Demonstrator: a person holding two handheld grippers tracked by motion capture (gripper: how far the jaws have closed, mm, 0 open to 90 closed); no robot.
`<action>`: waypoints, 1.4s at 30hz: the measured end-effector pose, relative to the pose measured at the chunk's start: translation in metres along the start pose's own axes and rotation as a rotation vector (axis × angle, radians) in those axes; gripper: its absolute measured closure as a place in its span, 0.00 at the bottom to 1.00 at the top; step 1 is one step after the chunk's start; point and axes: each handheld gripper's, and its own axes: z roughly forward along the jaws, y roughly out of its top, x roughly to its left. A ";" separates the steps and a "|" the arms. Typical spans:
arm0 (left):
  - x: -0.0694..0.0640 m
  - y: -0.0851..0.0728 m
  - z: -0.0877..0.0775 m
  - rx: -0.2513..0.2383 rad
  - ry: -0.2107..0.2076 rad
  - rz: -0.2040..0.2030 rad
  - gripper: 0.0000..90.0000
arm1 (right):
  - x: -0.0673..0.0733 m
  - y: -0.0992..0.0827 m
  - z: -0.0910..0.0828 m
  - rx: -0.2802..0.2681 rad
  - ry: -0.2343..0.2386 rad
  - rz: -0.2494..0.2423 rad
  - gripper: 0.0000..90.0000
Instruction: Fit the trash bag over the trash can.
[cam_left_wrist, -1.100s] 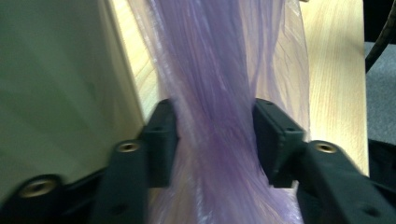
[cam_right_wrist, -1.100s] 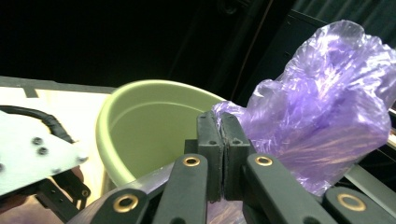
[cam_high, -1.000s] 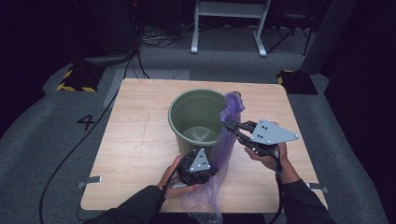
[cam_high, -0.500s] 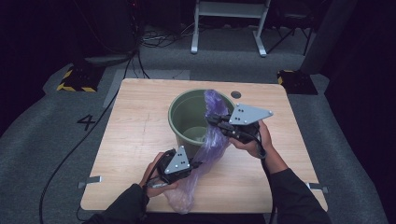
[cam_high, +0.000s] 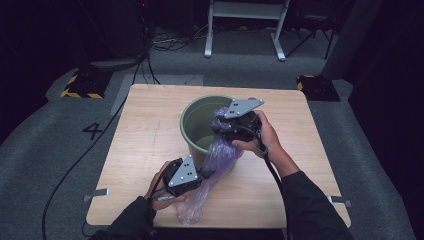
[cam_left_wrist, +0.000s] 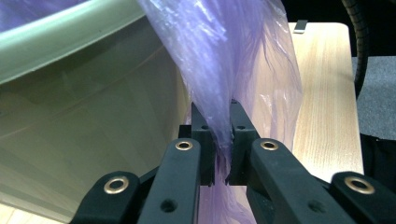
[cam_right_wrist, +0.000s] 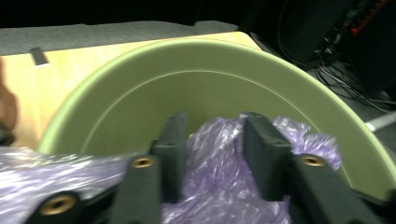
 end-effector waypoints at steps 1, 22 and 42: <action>0.000 0.000 -0.001 -0.004 0.002 -0.006 0.95 | -0.001 0.000 0.000 -0.001 -0.008 0.015 0.57; 0.012 -0.004 -0.009 -0.025 -0.006 -0.059 0.98 | 0.009 -0.026 -0.083 -0.205 -0.025 0.055 0.32; 0.016 -0.001 -0.014 -0.058 -0.025 -0.078 0.95 | 0.038 -0.059 -0.053 -0.197 0.049 -0.064 0.75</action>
